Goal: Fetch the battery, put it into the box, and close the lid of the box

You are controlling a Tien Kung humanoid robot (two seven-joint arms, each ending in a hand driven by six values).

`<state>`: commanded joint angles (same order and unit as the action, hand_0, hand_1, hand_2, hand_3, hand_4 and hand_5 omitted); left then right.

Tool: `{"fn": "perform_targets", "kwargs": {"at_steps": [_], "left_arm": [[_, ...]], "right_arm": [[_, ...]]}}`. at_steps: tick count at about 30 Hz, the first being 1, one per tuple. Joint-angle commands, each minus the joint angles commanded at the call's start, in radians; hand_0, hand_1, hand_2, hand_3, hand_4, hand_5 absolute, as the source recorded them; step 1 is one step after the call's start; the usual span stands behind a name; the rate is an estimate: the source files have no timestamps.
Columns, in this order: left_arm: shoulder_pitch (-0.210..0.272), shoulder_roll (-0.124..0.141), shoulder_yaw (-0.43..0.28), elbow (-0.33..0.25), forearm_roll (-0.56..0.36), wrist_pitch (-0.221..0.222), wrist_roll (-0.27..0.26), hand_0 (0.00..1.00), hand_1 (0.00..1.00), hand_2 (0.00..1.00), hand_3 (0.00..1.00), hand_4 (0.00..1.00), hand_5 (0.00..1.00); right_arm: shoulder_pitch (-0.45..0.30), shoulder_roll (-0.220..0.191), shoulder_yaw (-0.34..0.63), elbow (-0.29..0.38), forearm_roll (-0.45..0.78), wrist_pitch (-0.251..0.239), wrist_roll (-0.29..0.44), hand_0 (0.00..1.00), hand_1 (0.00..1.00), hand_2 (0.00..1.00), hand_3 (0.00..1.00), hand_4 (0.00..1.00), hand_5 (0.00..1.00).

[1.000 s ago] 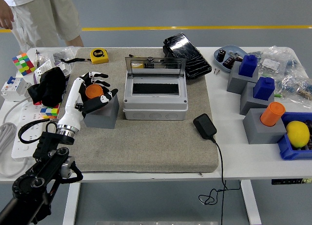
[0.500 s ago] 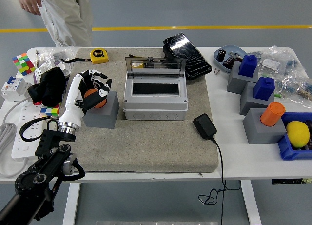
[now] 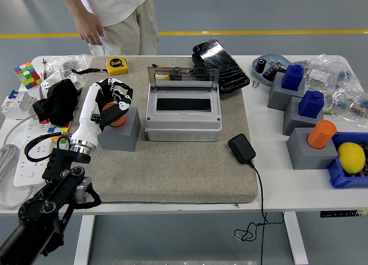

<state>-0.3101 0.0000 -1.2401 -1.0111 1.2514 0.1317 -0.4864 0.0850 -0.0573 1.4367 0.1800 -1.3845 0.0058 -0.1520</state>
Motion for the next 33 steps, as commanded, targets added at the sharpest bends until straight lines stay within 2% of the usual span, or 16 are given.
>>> {"fn": "perform_targets", "kwargs": {"at_steps": [6,22,29,33], "left_arm": [[-0.009,0.000,0.003,0.004,0.011,0.003,0.015,0.093,0.103,0.221,0.359,0.575,0.002],[-0.029,0.009,-0.006,-0.001,0.047,0.006,0.100,0.085,0.100,0.221,0.363,0.584,0.002],[-0.038,0.011,-0.007,-0.001,0.022,0.002,0.138,0.099,0.122,0.232,0.378,0.598,0.002],[-0.034,0.013,-0.003,-0.013,0.003,0.009,0.167,0.074,0.112,0.236,0.385,0.607,0.002]], "right_arm": [[0.000,0.000,0.001,0.000,-0.001,-0.001,0.000,0.673,0.657,0.693,0.623,0.998,0.612],[0.000,-0.001,0.006,0.000,-0.007,-0.002,0.001,0.674,0.656,0.691,0.621,0.998,0.611],[0.000,-0.001,0.005,0.000,-0.008,-0.003,0.002,0.673,0.656,0.691,0.621,0.998,0.611],[-0.001,-0.001,0.008,0.000,-0.011,-0.003,0.002,0.673,0.655,0.690,0.620,0.998,0.608]]}}
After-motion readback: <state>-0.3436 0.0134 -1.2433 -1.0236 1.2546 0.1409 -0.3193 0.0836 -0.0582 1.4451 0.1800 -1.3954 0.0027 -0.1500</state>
